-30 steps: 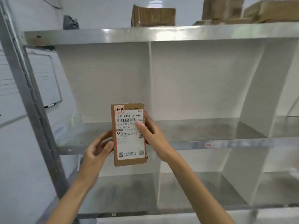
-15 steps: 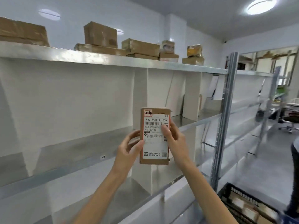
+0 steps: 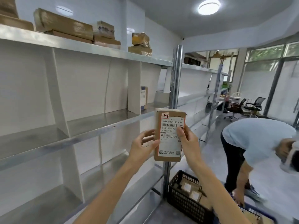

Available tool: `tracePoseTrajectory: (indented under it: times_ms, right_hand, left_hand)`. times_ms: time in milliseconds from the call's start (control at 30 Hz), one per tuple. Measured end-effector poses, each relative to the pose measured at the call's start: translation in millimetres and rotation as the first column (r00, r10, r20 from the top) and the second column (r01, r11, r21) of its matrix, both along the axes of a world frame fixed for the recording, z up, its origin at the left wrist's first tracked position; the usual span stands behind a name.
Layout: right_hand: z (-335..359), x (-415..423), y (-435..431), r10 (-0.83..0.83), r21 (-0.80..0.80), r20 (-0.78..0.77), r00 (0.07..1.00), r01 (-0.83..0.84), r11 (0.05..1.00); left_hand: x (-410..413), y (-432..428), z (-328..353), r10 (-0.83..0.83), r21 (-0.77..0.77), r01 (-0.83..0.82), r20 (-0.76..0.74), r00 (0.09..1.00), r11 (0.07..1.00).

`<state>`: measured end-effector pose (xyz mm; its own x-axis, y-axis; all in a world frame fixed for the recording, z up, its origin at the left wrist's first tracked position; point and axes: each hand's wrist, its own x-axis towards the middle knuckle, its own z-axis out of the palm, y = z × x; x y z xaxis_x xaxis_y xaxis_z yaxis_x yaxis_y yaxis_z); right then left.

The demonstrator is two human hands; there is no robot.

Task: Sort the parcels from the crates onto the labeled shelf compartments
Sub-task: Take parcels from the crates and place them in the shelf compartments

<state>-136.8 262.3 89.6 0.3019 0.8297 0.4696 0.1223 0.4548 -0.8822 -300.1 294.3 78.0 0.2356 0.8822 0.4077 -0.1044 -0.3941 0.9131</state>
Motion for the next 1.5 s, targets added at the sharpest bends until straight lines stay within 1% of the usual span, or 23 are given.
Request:
tracePoseTrajectory:
  times_ms: [133, 300, 367, 467, 600, 800, 967, 1067, 1200, 1333, 1500]
  right_hand:
    - [-5, 48, 18, 0.004, -0.009, -0.002, 1.0, -0.004, 1.0]
    - [-8, 89, 57, 0.012, 0.002, -0.059, 0.998, -0.012, 1.0]
    - [-6, 101, 80, 0.028, -0.007, -0.086, 0.996, -0.029, 1.0]
    - [4, 117, 123, 0.032, -0.031, -0.131, 0.991, -0.036, 0.999]
    - [21, 136, 190, 0.042, -0.026, -0.122, 0.992, -0.045, 0.999]
    - [35, 166, 276, 0.049, -0.015, -0.103, 0.993, -0.051, 0.999]
    - [30, 193, 334, 0.05, -0.005, -0.079, 0.996, -0.051, 0.999]
    - [27, 208, 369, 0.072, -0.016, -0.039, 0.997, -0.073, 0.997]
    - [22, 221, 423, 0.158, -0.012, -0.044, 0.986, -0.159, 0.987]
    - [16, 230, 487, 0.25, -0.028, -0.068, 0.966, -0.252, 0.967]
    - [19, 247, 557, 0.345, -0.05, -0.058, 0.937, -0.348, 0.936]
  left_hand:
    - [49, 28, -7, -0.008, 0.013, 0.009, -0.071, 0.997, 1.0]
    - [95, 71, -5, -0.008, 0.025, 0.011, -0.121, 0.993, 1.0]
    - [109, 94, -1, -0.033, 0.04, 0.038, -0.116, 0.993, 0.999]
    - [126, 138, 8, -0.027, 0.03, 0.03, -0.103, 0.994, 0.999]
    - [146, 207, 20, -0.014, 0.008, 0.015, -0.085, 0.996, 1.0]
    - [175, 291, 36, 0.015, 0.065, -0.01, -0.072, 0.997, 0.998]
    - [205, 342, 32, 0.044, 0.087, -0.037, -0.079, 0.996, 0.996]
    - [219, 370, 27, 0.093, 0.076, -0.086, -0.1, 0.991, 0.993]
    - [233, 410, 23, 0.184, 0.063, -0.178, -0.108, 0.977, 0.982]
    - [258, 442, 19, 0.337, 0.102, -0.326, -0.125, 0.933, 0.94]
    - [282, 491, 26, 0.458, 0.056, -0.455, -0.117, 0.881, 0.889]
